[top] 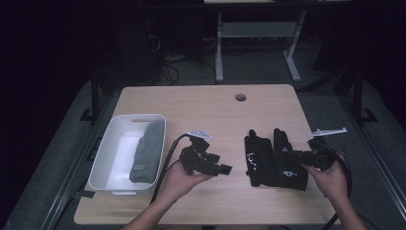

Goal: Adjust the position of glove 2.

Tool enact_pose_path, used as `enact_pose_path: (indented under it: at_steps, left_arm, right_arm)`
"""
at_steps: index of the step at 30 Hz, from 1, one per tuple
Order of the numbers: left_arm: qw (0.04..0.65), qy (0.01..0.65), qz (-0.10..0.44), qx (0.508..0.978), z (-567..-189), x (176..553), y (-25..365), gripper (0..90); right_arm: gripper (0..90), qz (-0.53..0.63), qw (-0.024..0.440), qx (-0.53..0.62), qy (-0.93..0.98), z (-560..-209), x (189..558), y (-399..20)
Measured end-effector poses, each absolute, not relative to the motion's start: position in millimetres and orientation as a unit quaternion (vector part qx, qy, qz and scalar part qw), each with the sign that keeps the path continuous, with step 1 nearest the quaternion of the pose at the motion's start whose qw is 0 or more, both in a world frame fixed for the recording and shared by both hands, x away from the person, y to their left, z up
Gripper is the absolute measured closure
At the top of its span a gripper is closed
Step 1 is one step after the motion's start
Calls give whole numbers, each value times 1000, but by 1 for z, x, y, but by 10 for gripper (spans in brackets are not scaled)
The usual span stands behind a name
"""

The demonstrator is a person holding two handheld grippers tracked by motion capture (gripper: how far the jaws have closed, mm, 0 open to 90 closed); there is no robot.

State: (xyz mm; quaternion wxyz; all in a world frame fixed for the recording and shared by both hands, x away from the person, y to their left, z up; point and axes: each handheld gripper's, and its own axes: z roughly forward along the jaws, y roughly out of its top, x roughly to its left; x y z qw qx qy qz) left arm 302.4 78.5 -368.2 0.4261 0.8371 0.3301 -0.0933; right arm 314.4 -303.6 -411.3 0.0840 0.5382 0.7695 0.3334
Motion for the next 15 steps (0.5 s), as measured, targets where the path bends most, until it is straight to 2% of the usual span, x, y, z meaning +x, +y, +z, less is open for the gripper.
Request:
enact_pose_path:
  at_steps: [7,15]
  left_arm:
    - [428,331,-93,836,-369,303,82,311]
    - [427,335,-94,834,-372,303,86,308]
  right_arm:
    - [769,350,72,522,774,-396,325,-277]
    - [763,344,51,519,781,-405,343,-246]
